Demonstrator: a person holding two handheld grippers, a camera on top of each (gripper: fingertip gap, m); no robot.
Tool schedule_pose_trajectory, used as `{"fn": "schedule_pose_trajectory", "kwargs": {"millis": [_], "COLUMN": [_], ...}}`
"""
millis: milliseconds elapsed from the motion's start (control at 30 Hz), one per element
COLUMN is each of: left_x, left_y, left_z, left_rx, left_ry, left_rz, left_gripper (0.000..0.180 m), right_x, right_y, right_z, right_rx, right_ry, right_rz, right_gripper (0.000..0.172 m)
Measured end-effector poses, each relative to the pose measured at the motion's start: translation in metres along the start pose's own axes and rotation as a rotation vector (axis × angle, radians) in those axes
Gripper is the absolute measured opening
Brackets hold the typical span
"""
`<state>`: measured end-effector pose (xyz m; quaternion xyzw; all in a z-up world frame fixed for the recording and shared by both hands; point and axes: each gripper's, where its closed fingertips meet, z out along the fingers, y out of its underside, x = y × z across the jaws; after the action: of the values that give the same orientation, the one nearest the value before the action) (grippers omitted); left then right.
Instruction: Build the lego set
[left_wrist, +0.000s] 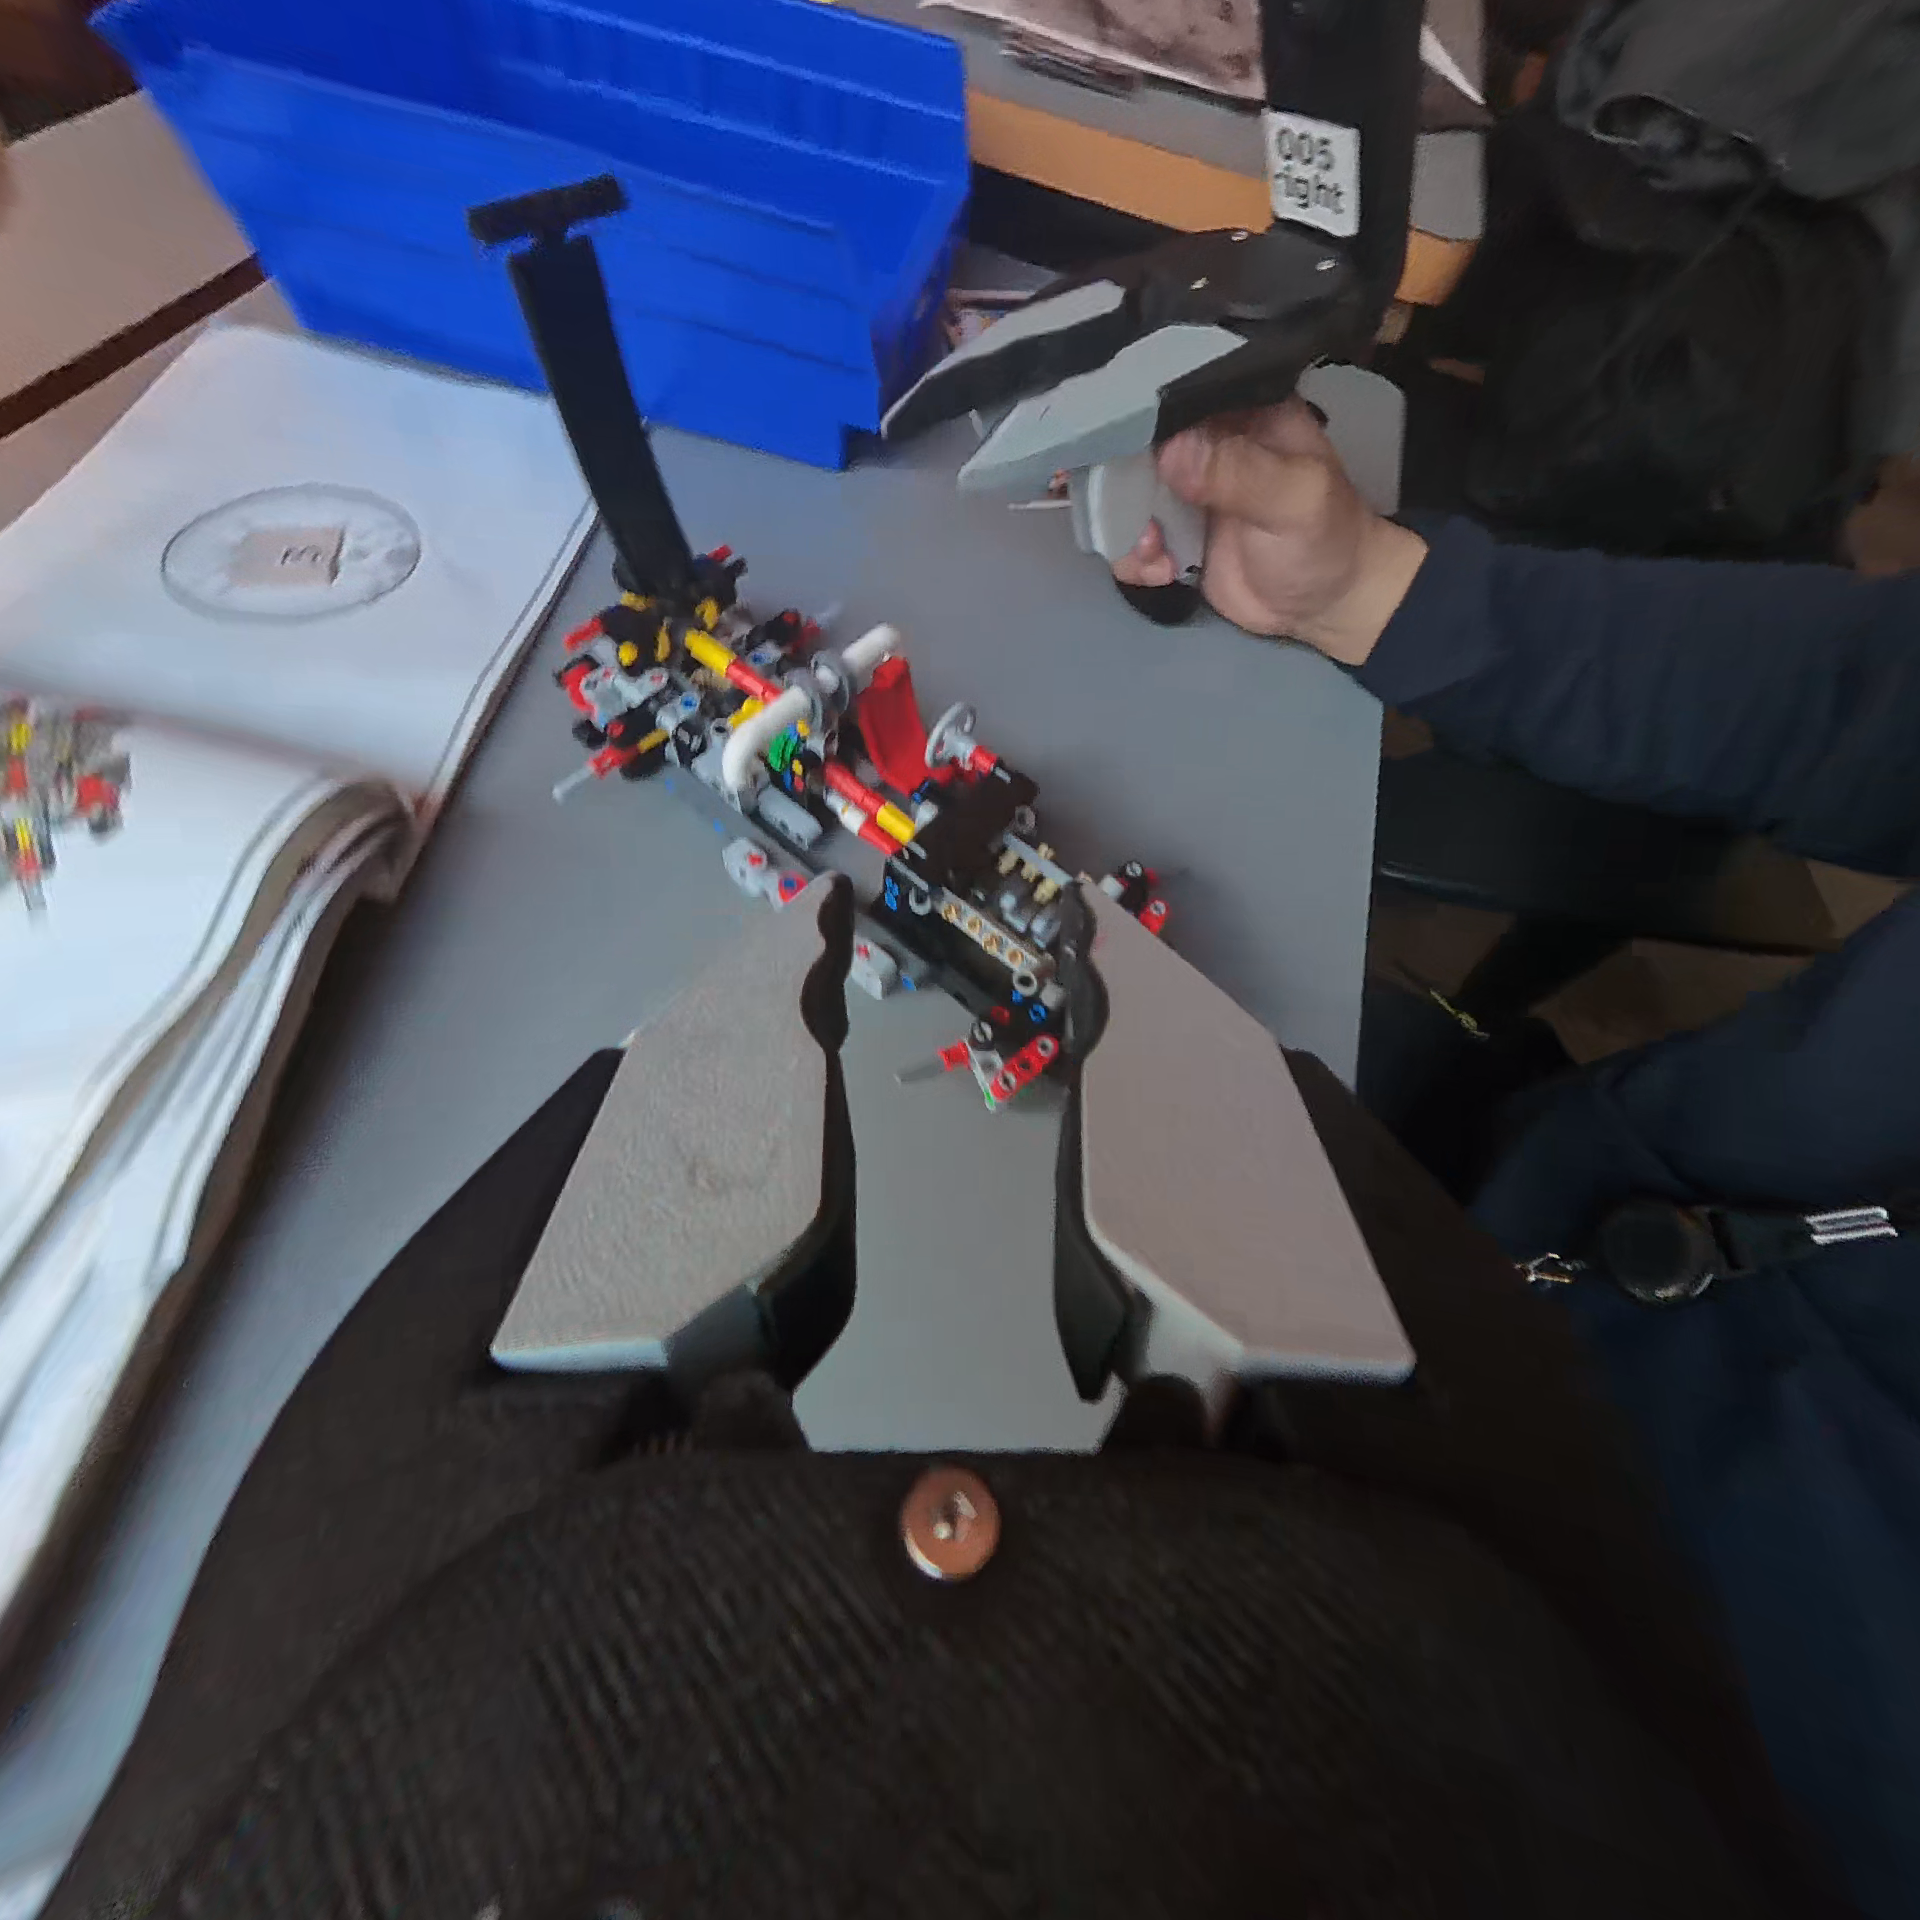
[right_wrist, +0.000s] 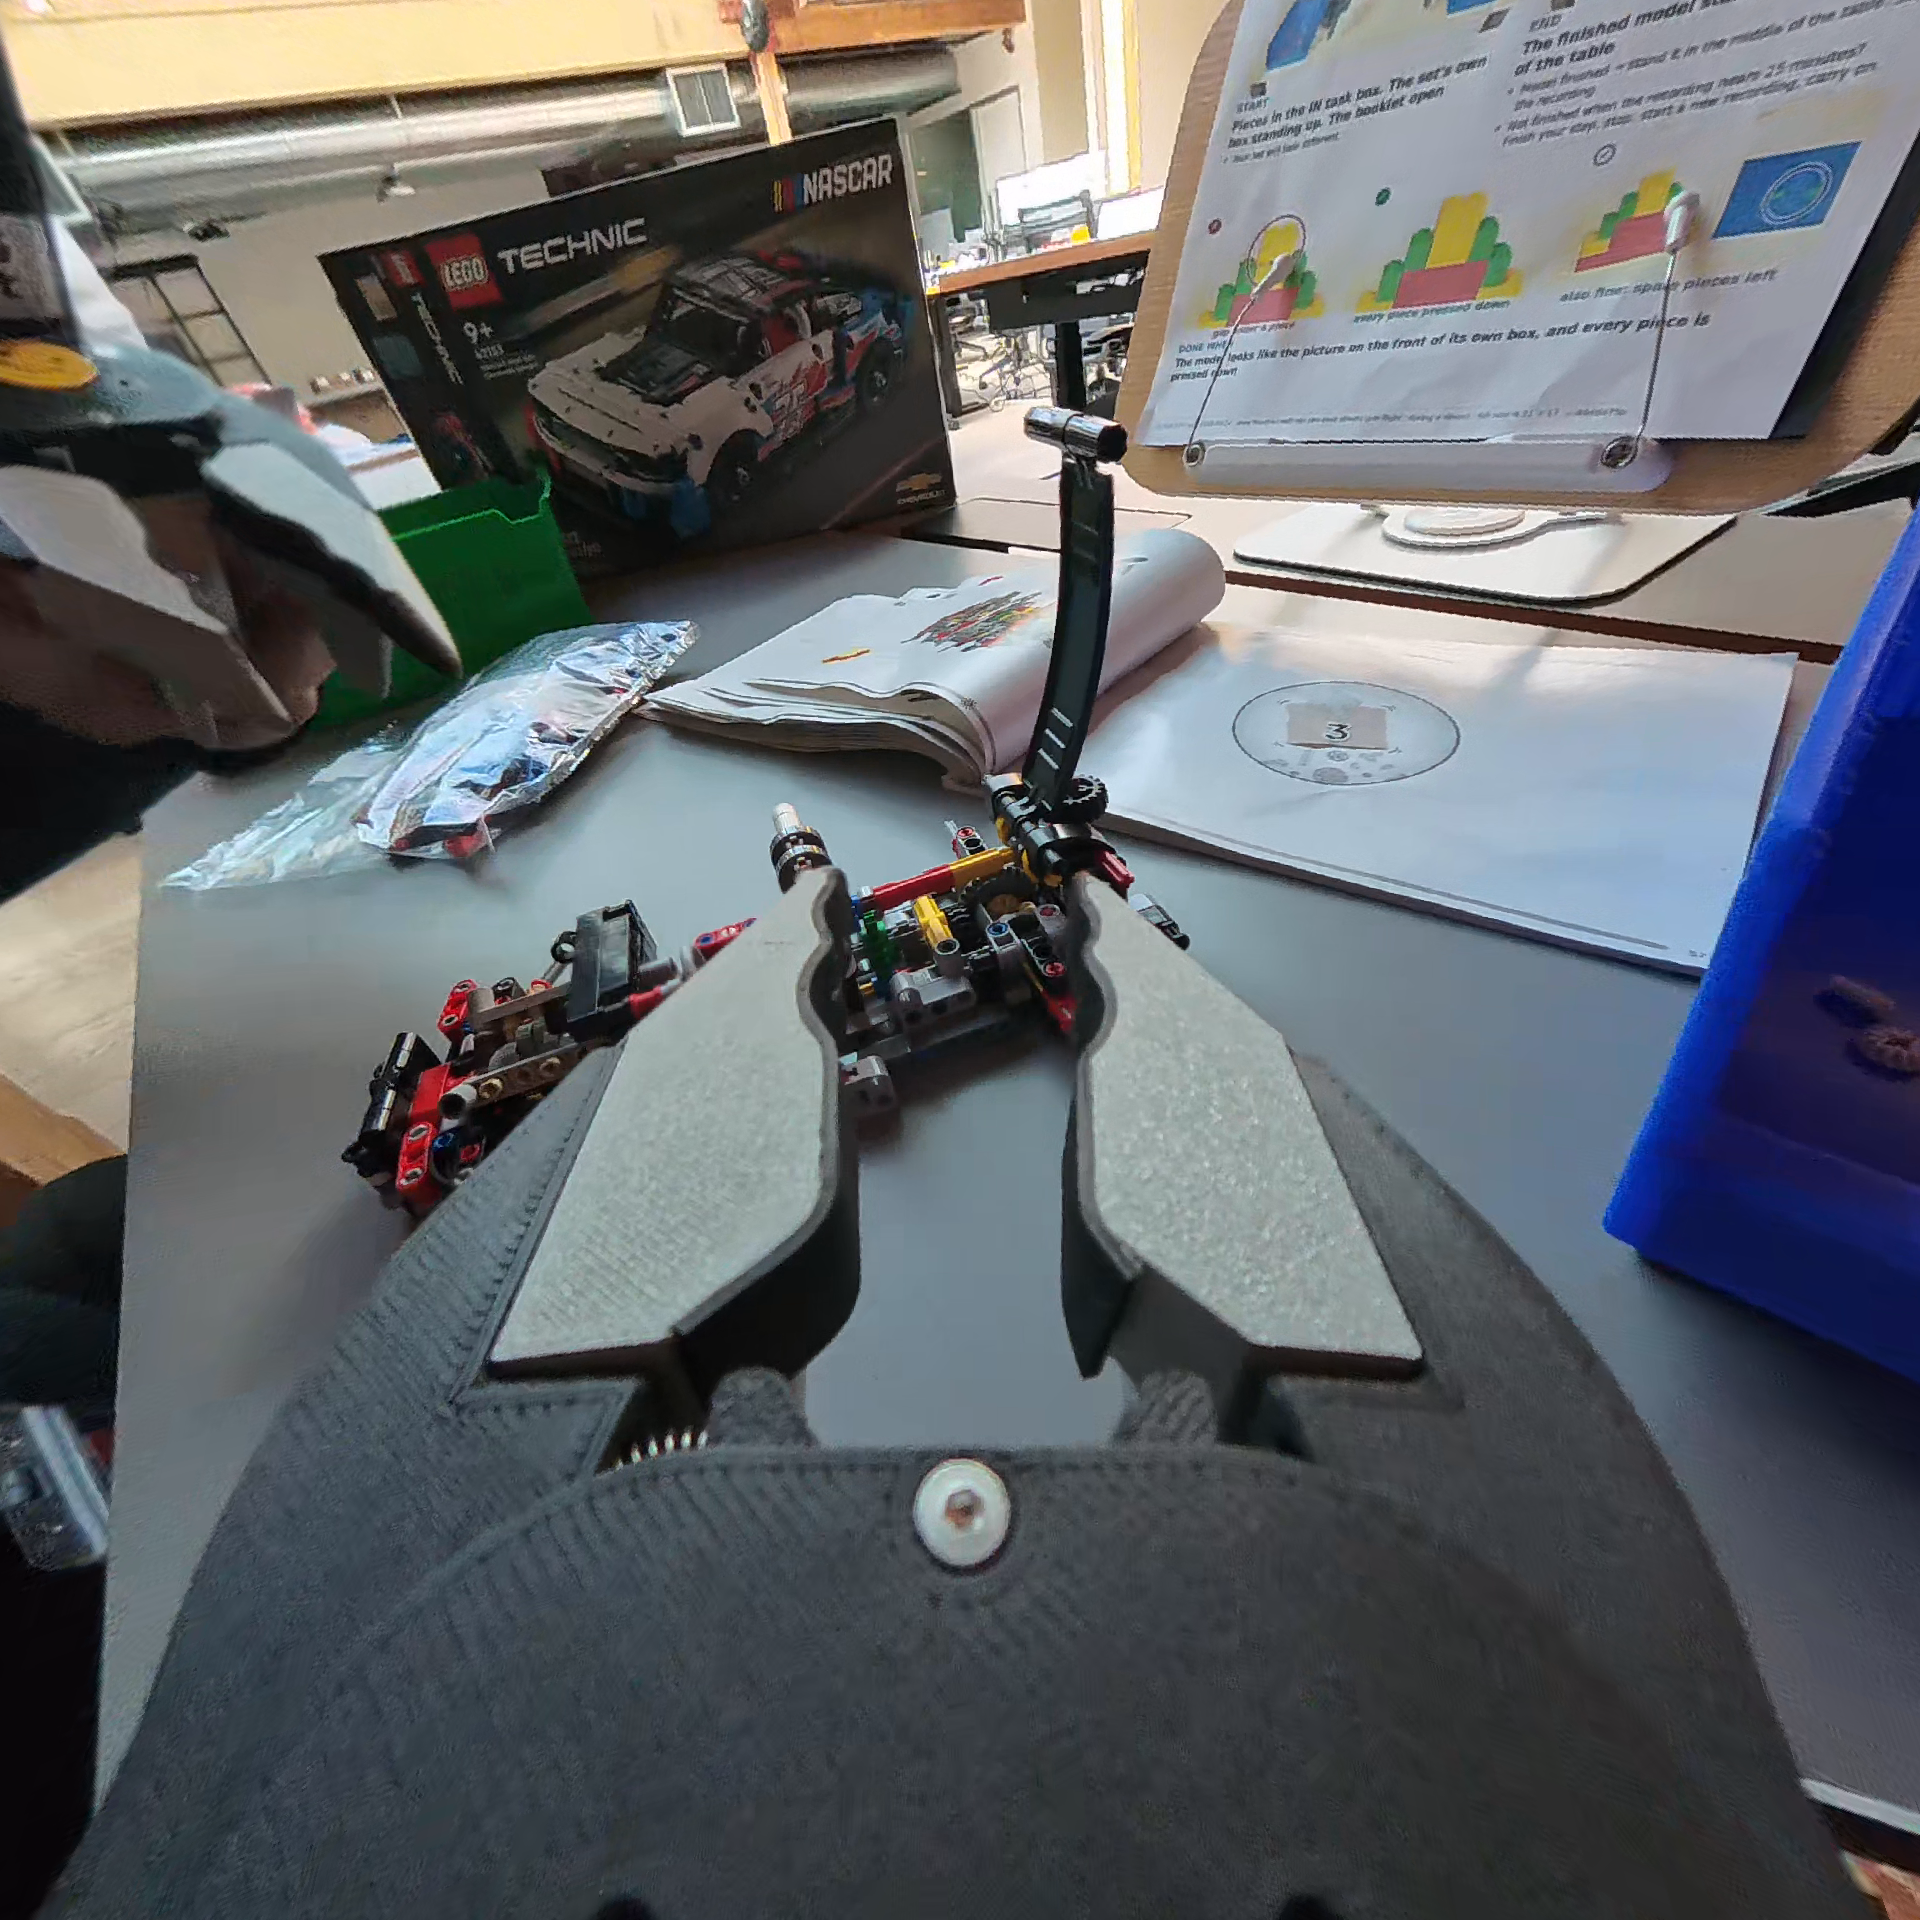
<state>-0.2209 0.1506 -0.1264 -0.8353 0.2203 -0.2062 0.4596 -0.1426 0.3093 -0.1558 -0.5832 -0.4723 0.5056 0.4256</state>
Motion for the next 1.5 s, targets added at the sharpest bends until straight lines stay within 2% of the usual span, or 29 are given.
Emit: {"fn": "schedule_pose_trajectory", "kwargs": {"millis": [167, 267, 433, 633, 767, 867, 1000, 1067, 1167, 1267, 1500], "left_x": [0.000, 0.005, 0.005, -0.008, -0.016, -0.028, -0.029, -0.022, -0.030, -0.036, -0.032], "left_y": [0.048, 0.057, 0.042, 0.034, 0.014, -0.002, -0.015, -0.012, -0.020, -0.017, -0.007], "left_z": [-0.010, -0.013, -0.008, 0.016, 0.029, 0.038, 0.042, 0.040, 0.027, 0.029, 0.028], "left_rx": [0.021, 0.093, 0.171, 0.172, 0.218, 0.258, 0.441, 0.469, 0.553, 0.538, 0.481], "left_ry": [-0.162, -0.207, -0.211, -0.135, -0.058, -0.053, -0.023, 0.007, -0.036, 0.009, -0.031], "left_rz": [-0.145, -0.184, -0.155, -0.051, -0.018, 0.045, 0.012, 0.008, 0.024, -0.068, -0.027], "left_gripper": [0.039, 0.040, 0.043, 0.043, 0.043, 0.043, 0.035, 0.034, 0.030, 0.037, 0.036], "right_x": [0.005, 0.006, 0.018, 0.014, 0.012, 0.011, 0.011, 0.007, 0.000, -0.002, -0.011], "right_y": [0.003, 0.002, 0.011, 0.014, 0.012, 0.006, -0.010, -0.008, 0.003, 0.005, 0.001], "right_z": [0.003, 0.004, 0.002, 0.003, 0.002, 0.001, -0.007, -0.007, 0.002, 0.003, -0.001], "right_rx": [-0.020, -0.027, -0.079, -0.090, -0.073, -0.032, 0.090, 0.072, -0.016, -0.029, 0.011], "right_ry": [0.036, 0.054, 0.133, 0.088, 0.067, 0.035, 0.049, 0.071, 0.079, 0.087, 0.057], "right_rz": [0.026, 0.025, 0.036, 0.101, 0.105, 0.127, 0.072, 0.014, -0.063, -0.081, -0.099], "right_gripper": [0.038, 0.038, 0.037, 0.038, 0.038, 0.038, 0.044, 0.044, 0.048, 0.045, 0.039]}}
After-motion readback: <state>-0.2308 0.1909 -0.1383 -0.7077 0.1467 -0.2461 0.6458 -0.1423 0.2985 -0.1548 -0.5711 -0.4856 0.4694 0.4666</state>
